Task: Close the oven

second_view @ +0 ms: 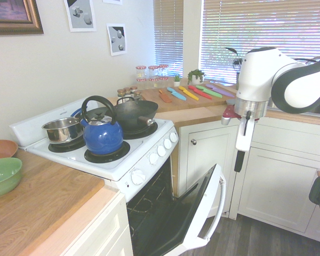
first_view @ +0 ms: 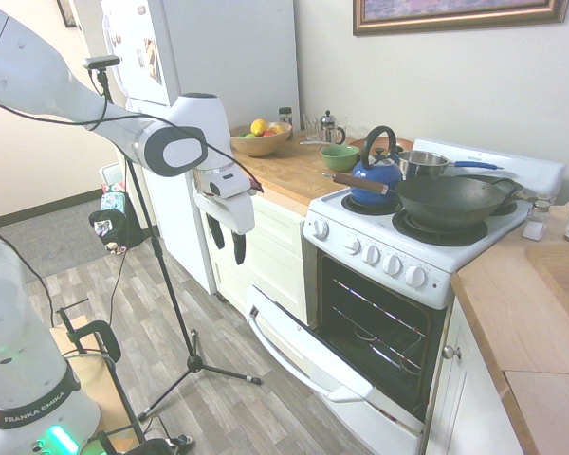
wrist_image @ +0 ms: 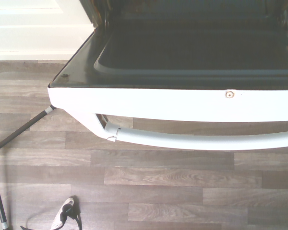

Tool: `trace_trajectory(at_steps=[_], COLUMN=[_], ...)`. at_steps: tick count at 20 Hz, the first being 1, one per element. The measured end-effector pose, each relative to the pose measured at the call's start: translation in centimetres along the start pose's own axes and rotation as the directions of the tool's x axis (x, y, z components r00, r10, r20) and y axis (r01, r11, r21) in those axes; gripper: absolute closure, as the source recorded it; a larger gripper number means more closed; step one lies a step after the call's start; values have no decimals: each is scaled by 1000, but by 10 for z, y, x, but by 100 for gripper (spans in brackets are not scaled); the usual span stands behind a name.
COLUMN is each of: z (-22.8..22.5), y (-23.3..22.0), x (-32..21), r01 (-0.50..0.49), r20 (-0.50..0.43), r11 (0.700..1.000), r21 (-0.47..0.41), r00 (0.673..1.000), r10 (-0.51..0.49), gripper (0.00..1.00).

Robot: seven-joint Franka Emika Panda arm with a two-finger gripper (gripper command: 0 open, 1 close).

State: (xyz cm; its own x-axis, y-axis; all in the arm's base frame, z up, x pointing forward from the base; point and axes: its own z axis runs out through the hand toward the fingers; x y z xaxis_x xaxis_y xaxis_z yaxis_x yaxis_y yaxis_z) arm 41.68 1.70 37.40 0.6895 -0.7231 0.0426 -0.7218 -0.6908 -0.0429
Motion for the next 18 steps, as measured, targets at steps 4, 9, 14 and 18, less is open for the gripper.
trace_trajectory(at_steps=[4,9,14,18], z=[1,30,86,143], y=[-3,-11,-13,-4], x=[2,3,4,4], r01=[-10,-29,-38,-50], r20=[8,68,126,137], r11=[1000,999,997,996], r21=[-6,-37,-61,-72], r00=[1000,997,991,989], r10=[10,31,45,59], gripper=[0,0,0,0])
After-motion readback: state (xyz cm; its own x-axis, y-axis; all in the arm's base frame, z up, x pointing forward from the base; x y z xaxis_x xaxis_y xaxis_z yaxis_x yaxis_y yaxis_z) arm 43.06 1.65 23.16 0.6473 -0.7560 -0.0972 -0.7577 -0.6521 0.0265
